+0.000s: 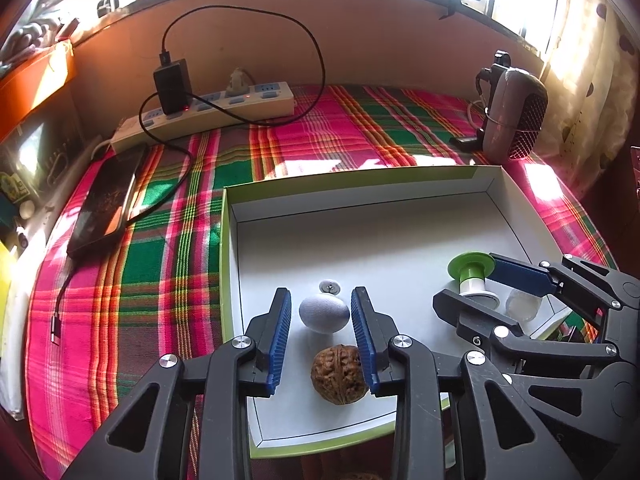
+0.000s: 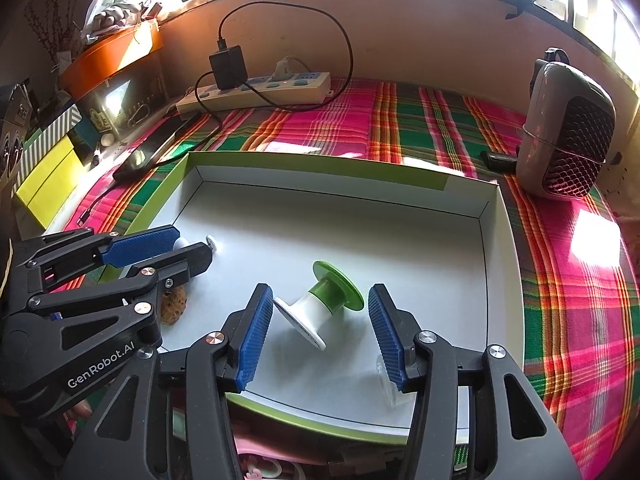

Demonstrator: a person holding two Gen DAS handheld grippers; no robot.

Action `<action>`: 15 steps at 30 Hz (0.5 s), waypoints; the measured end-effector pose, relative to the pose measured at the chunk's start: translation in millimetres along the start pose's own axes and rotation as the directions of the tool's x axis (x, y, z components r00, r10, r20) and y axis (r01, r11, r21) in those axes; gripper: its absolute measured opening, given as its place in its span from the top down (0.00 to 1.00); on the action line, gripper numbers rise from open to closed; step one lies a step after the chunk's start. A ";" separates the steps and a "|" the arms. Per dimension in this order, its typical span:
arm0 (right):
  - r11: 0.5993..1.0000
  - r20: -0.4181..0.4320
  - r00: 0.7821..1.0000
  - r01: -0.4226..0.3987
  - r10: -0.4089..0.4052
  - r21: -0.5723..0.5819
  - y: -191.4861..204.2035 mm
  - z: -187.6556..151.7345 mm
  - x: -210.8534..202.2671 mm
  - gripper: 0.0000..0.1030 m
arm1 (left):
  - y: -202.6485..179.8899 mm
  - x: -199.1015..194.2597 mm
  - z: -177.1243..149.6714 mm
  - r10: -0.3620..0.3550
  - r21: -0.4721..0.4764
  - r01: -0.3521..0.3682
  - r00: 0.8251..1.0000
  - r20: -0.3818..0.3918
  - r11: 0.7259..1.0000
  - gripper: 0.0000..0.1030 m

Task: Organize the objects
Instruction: 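Lower the knob with the left tool and open it while the right tool releases the spool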

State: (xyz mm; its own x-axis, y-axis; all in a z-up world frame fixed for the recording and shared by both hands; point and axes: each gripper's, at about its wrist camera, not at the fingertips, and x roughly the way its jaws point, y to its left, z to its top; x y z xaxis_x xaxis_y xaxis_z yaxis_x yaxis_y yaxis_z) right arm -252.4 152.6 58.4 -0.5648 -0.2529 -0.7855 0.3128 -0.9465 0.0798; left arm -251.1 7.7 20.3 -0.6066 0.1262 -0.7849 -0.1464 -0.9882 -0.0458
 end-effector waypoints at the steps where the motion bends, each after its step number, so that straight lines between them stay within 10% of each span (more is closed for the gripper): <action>1: 1.000 0.002 1.000 0.000 0.000 0.002 -0.3 -0.3 -0.8 0.50 | -0.2 -1.5 -0.4 0.003 0.002 -0.003 1.000 0.003 1.000 0.71; 15: 1.000 0.037 0.999 0.006 -0.006 0.016 2.9 -6.6 -20.8 0.50 | 0.3 -34.9 -9.6 0.015 0.000 -0.015 0.998 0.064 1.000 0.71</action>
State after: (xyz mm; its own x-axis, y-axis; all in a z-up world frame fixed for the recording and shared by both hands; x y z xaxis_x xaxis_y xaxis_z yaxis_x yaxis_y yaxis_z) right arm -234.7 156.4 71.0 -0.5943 -0.2540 -0.7631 0.2971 -0.9510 0.0851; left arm -222.5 2.1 41.8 -0.6575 0.1166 -0.7443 -0.1375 -0.9899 -0.0335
